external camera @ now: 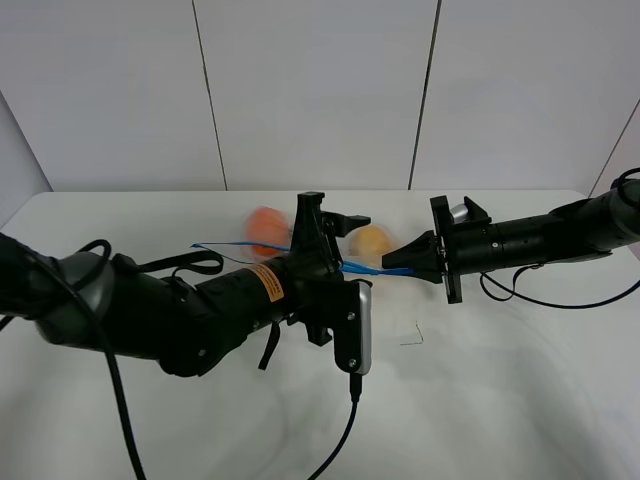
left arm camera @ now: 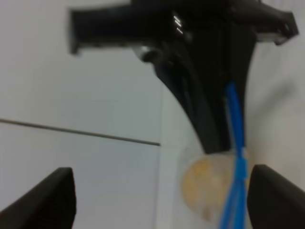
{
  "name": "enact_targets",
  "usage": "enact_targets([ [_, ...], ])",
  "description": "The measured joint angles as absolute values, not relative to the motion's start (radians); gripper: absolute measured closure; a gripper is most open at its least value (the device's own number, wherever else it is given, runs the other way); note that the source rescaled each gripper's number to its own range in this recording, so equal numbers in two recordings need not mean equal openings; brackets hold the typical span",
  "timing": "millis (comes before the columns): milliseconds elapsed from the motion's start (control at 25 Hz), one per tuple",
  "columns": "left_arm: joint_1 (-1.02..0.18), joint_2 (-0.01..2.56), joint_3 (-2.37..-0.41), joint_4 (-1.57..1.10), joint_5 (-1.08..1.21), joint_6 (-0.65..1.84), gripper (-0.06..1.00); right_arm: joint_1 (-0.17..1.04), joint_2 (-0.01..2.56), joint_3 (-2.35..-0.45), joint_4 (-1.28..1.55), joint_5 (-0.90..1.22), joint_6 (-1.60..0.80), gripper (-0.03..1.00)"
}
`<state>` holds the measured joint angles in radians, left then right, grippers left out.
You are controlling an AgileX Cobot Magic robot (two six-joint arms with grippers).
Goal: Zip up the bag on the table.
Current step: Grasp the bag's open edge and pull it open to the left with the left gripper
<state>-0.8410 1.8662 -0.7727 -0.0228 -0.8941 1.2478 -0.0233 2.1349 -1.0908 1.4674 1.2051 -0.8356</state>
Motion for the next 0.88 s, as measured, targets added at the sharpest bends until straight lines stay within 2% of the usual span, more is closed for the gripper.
enact_targets([
  [880,-0.836,2.103,-0.848,-0.028,-1.068,1.222,-0.05,-0.023,2.135,-1.091,1.458,1.204,-0.836,0.97],
])
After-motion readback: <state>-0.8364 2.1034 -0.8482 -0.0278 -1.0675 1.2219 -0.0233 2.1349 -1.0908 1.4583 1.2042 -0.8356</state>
